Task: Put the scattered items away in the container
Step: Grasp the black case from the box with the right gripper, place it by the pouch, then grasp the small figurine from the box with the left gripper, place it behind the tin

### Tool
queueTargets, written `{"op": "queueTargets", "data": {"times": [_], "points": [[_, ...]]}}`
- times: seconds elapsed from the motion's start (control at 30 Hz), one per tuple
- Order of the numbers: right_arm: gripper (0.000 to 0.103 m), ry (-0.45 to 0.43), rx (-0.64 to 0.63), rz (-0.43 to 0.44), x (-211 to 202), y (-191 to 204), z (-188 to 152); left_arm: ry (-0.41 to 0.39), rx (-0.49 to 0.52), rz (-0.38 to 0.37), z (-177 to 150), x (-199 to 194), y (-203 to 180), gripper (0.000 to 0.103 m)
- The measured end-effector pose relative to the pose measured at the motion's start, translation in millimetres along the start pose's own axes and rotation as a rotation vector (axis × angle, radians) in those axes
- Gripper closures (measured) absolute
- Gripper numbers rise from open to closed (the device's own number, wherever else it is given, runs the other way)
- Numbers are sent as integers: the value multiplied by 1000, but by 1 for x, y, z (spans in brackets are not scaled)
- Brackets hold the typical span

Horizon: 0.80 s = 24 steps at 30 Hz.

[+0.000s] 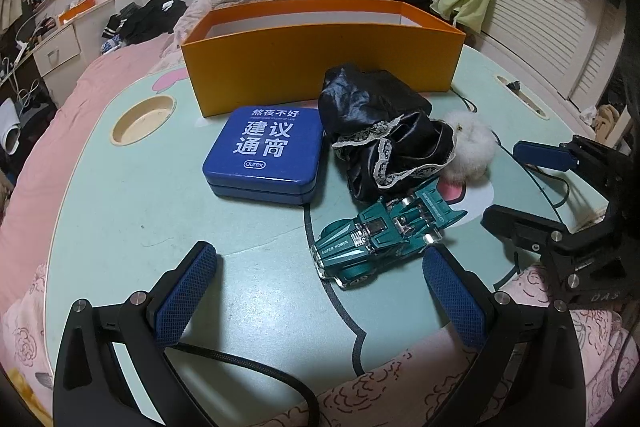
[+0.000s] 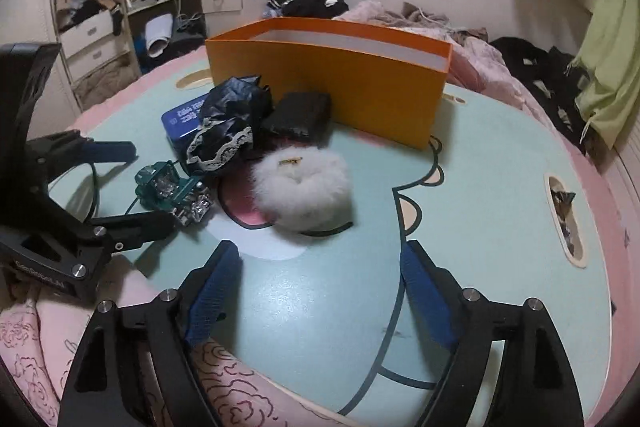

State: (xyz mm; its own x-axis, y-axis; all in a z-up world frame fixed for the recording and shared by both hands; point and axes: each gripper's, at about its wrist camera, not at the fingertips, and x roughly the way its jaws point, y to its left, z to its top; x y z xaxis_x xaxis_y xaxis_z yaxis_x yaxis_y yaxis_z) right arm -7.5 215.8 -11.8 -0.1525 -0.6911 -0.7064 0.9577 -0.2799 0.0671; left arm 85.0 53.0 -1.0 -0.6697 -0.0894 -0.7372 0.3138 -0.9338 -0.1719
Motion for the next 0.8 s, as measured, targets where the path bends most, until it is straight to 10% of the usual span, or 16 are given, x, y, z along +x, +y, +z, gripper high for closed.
{"op": "queueTargets", "data": {"times": [0.33, 0.5, 0.8], "points": [[17, -12, 17, -4, -1, 0, -2, -120, -170, -72, 13, -34, 36, 0], [16, -12, 19, -4, -2, 0, -1, -172, -207, -185, 73, -64, 47, 1], [16, -18, 26, 1, -2, 0, -1, 261, -118, -343, 205, 42, -5, 31]]}}
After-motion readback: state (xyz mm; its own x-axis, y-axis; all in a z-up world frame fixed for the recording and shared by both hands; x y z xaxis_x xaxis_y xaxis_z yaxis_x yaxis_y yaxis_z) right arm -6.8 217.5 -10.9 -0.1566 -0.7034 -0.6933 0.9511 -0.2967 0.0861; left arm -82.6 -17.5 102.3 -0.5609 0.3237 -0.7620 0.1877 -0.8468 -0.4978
